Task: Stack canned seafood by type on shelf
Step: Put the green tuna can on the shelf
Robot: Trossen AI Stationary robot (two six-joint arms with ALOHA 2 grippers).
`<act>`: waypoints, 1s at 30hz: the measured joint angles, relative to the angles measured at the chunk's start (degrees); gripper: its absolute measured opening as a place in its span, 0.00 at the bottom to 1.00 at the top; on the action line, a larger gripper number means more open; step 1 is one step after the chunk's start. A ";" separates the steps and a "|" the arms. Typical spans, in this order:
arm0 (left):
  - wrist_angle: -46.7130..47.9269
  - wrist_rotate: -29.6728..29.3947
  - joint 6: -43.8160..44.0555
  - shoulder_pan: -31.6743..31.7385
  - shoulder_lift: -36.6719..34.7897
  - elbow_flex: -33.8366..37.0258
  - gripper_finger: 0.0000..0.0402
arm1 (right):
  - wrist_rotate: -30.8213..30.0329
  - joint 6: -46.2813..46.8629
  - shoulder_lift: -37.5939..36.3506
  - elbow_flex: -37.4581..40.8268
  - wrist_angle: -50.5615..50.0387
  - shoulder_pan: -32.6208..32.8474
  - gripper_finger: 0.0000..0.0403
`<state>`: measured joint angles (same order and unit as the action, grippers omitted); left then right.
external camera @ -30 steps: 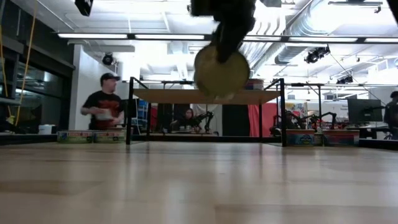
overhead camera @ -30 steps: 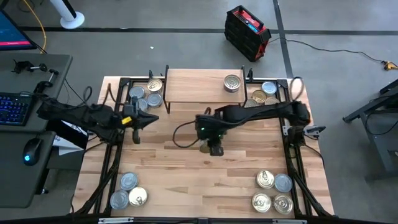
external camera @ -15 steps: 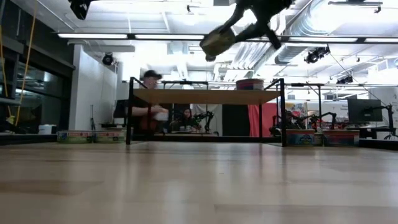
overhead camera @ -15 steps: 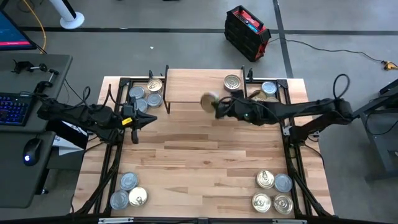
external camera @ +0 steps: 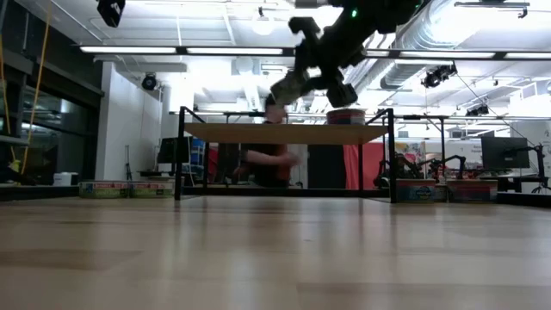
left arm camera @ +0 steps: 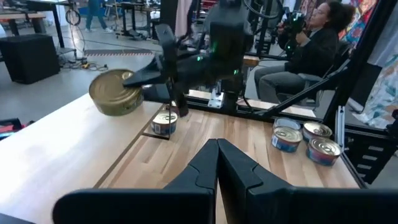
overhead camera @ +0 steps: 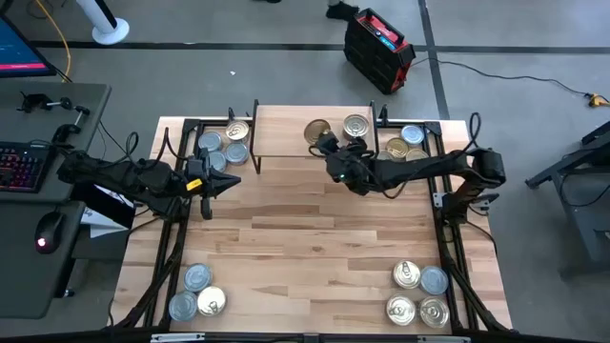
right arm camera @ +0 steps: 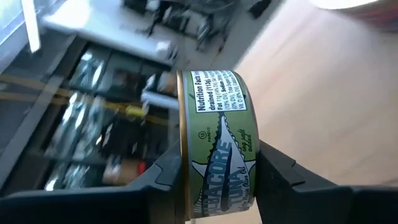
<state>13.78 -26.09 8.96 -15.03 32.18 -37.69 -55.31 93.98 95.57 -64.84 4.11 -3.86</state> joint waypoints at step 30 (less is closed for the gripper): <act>0.09 -0.05 0.41 0.00 0.00 0.00 0.00 | 8.61 14.05 -0.06 -0.08 -11.61 -4.78 0.65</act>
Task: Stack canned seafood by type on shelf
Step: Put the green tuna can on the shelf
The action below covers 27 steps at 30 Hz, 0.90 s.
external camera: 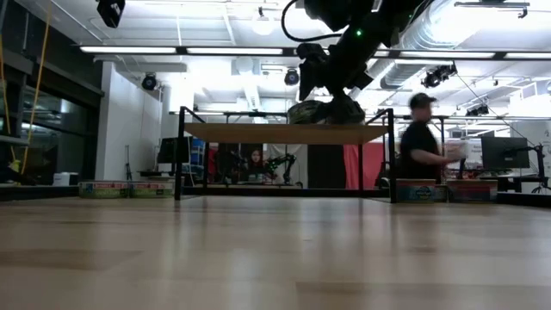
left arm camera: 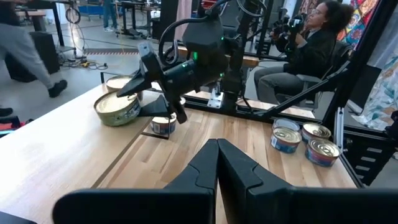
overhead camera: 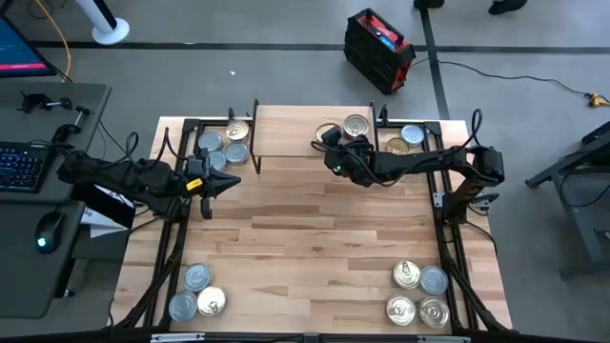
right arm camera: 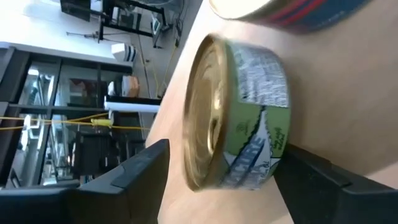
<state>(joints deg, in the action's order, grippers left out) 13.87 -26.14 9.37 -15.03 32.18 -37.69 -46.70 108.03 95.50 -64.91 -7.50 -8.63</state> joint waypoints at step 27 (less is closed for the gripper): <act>1.47 0.01 0.05 0.00 -0.01 0.00 0.00 | 10.07 -4.53 -0.02 -14.15 -25.66 -4.83 0.66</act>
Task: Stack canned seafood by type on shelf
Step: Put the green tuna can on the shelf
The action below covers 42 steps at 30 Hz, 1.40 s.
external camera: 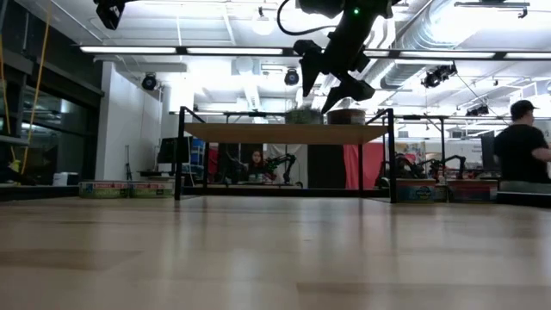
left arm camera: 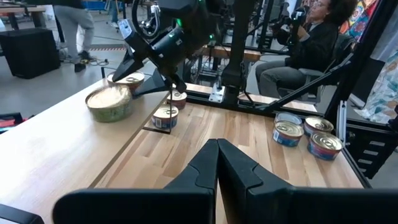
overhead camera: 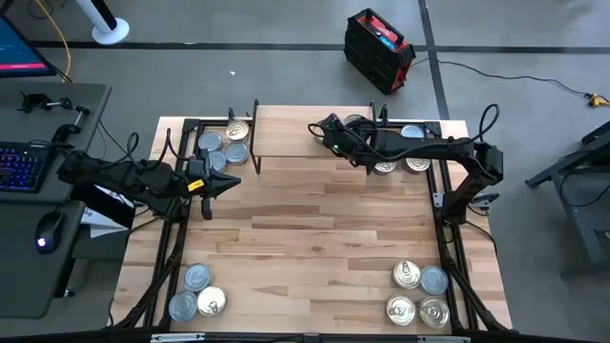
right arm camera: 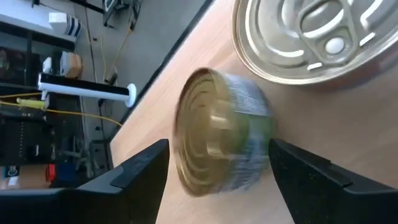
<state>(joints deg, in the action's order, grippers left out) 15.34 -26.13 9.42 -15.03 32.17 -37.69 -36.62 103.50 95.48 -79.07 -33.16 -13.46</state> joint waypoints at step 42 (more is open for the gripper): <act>0.29 0.00 2.46 0.00 -0.01 0.02 0.00 | 0.02 -4.22 4.83 0.07 11.18 0.56 0.66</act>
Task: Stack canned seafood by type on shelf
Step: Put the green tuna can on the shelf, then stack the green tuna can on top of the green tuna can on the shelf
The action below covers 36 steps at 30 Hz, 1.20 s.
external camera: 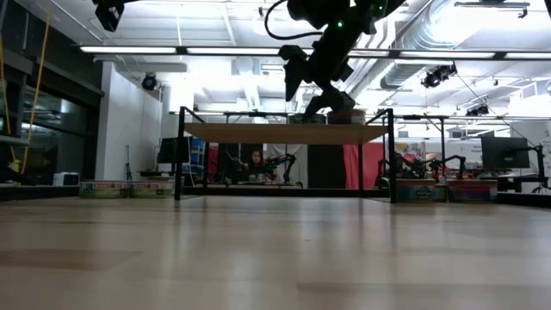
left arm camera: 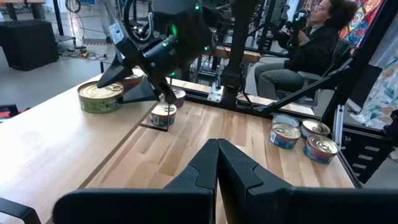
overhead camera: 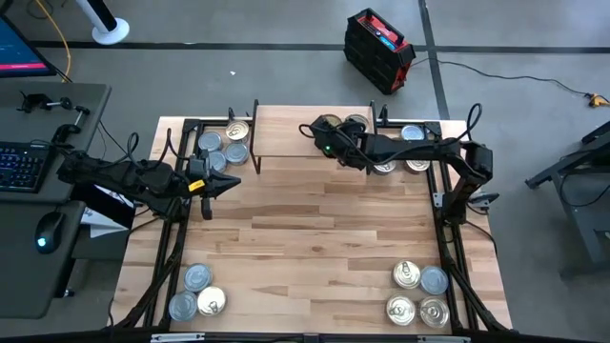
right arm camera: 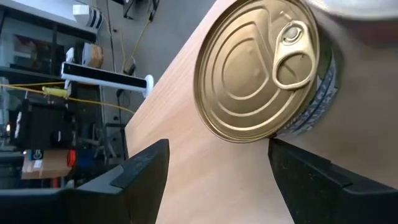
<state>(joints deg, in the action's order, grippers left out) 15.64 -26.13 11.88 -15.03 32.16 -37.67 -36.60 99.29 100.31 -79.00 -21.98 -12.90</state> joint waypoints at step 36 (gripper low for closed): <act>-32.03 7.78 14.48 -2.57 23.89 0.00 0.00 | 38.65 6.32 -17.99 20.68 -33.85 60.73 0.17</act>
<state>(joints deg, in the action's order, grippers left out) -16.40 -18.35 26.35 -17.60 56.06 -37.67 2.05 105.60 82.32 -58.33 -55.83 47.83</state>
